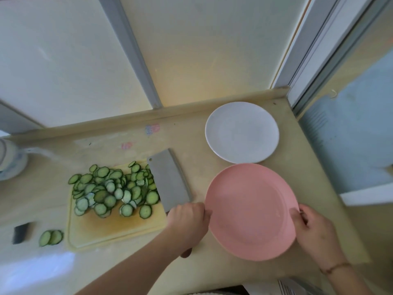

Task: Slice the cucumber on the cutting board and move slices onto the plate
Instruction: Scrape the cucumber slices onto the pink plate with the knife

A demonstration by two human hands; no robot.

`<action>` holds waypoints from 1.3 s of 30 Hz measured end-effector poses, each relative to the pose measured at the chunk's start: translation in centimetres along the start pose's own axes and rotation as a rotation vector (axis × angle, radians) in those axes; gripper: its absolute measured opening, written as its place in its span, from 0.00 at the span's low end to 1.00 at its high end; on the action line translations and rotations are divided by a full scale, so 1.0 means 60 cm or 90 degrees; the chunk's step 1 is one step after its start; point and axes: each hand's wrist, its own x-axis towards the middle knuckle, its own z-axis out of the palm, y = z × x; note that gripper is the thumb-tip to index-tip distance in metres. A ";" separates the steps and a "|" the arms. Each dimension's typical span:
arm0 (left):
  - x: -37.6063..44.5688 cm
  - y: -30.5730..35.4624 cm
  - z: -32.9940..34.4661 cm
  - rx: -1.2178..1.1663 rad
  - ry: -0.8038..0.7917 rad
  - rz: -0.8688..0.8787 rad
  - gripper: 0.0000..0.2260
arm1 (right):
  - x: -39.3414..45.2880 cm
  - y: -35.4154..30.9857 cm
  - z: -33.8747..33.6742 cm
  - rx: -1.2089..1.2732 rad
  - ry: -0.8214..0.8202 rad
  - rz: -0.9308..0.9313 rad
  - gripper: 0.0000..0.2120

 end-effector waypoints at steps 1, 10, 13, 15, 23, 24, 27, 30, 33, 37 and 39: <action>0.002 0.001 -0.001 0.002 0.003 0.000 0.17 | 0.002 0.000 0.000 -0.005 -0.003 0.004 0.07; -0.010 -0.004 0.001 -0.036 0.028 0.018 0.17 | -0.014 -0.005 -0.002 0.010 -0.062 0.075 0.05; -0.023 -0.027 -0.004 -0.090 0.079 0.018 0.19 | -0.025 -0.020 -0.003 -0.054 -0.049 0.120 0.16; -0.036 -0.059 -0.005 -0.149 0.131 0.018 0.17 | -0.038 -0.042 -0.004 -0.135 0.031 0.137 0.23; -0.036 -0.233 0.030 -0.122 0.467 0.195 0.09 | -0.146 -0.282 0.141 -0.149 -0.019 -0.342 0.12; -0.028 -0.245 0.033 -0.070 0.470 0.208 0.12 | -0.151 -0.297 0.173 -0.209 -0.063 -0.361 0.16; -0.004 -0.272 0.036 0.069 0.376 0.204 0.22 | -0.158 -0.319 0.238 -0.285 -0.152 -0.284 0.24; 0.016 -0.289 0.038 0.072 0.278 0.195 0.27 | -0.160 -0.331 0.257 -0.277 -0.142 -0.227 0.26; 0.026 -0.298 0.044 0.066 0.260 0.188 0.28 | -0.158 -0.340 0.263 -0.270 -0.141 -0.221 0.25; 0.029 -0.301 0.050 0.047 0.270 0.192 0.27 | -0.154 -0.339 0.256 -0.178 -0.150 -0.237 0.21; 0.029 -0.301 0.051 0.045 0.288 0.193 0.28 | -0.157 -0.331 0.252 -0.139 -0.136 -0.256 0.20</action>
